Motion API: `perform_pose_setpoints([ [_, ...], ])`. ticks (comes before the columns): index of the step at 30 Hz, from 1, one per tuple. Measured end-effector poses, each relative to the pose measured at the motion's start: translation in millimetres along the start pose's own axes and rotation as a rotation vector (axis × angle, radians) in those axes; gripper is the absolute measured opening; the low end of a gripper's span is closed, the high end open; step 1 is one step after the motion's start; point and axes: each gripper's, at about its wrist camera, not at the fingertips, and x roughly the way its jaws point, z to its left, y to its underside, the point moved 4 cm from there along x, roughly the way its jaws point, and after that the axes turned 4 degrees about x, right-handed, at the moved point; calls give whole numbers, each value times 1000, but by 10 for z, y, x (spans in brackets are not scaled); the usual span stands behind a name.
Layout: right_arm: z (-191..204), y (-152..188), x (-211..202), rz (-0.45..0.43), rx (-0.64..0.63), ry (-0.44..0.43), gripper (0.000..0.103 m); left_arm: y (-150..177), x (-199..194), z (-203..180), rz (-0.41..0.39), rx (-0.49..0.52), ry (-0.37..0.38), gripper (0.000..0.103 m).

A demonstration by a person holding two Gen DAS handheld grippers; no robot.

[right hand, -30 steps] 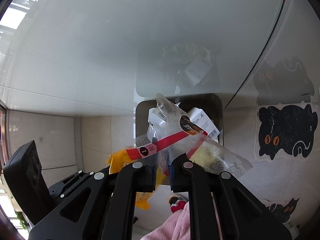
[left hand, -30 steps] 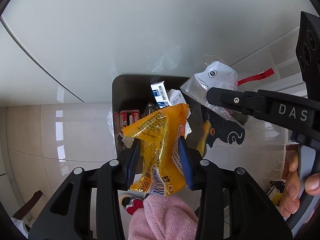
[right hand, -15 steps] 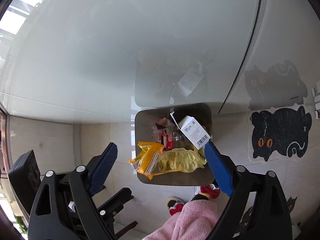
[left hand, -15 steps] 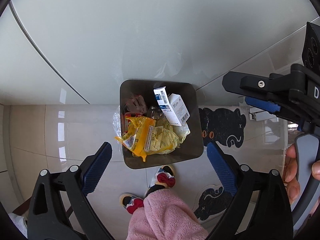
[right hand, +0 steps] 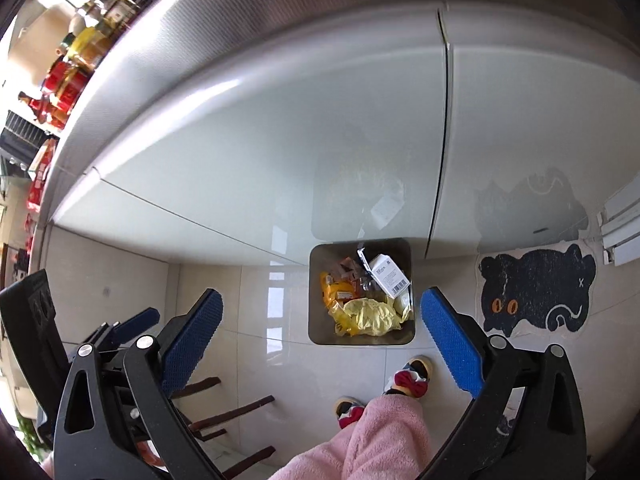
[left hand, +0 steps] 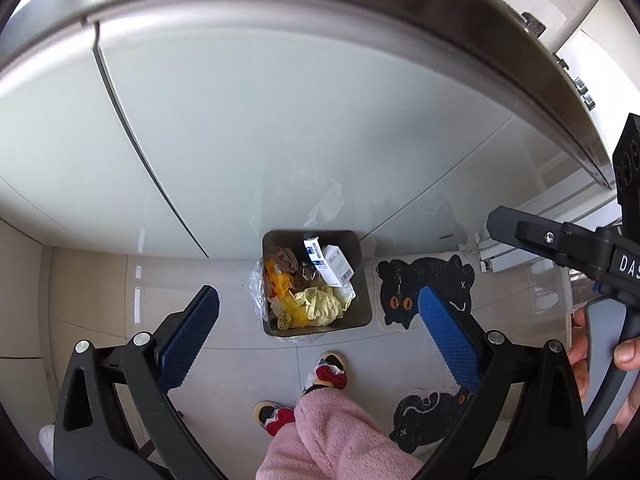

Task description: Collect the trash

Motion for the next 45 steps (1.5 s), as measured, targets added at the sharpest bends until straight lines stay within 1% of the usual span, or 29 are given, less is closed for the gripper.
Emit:
perform_pose_setpoints([
  [4, 175, -75, -530, -81, -52, 18, 100, -188, -518, -101, -71, 43, -31, 95],
  [8, 298, -257, -1008, -172, -88, 36, 100, -400, -985, -142, -149, 61, -56, 95],
  [12, 364, -518, -1389, -259, -112, 65, 100, -668, -1362, -131, -228, 60, -86, 95],
  [17, 485, -848, -1796, -369, -131, 40, 100, -1029, -1796, -171, -327, 63, -118, 95],
  [20, 596, -993, -2035, -428, -166, 45, 100, -1238, -2083, -252, -386, 74, -155, 95],
  [23, 731, -1150, -2301, -499, -201, 88, 100, -1412, -2360, -339, -440, 84, -205, 95],
  [27, 859, -1301, -2597, -556, -220, 138, 100, -1584, -2710, -414, -489, 67, -246, 95],
  [30, 906, -1375, -2752, -560, -212, 164, 100, -1686, -2920, -429, -504, 60, -281, 95],
  [36, 1022, -1431, -2969, -556, -215, 213, 100, -1843, -3241, -504, -533, 68, -305, 95],
  [39, 1020, -1468, -3030, -546, -183, 221, 100, -1909, -3319, -536, -533, 66, -296, 95],
  [42, 1019, -1505, -3070, -543, -167, 248, 100, -1976, -3369, -562, -531, 60, -279, 95],
  [45, 1037, -1544, -3092, -533, -159, 234, 100, -2031, -3402, -585, -533, 60, -272, 95],
])
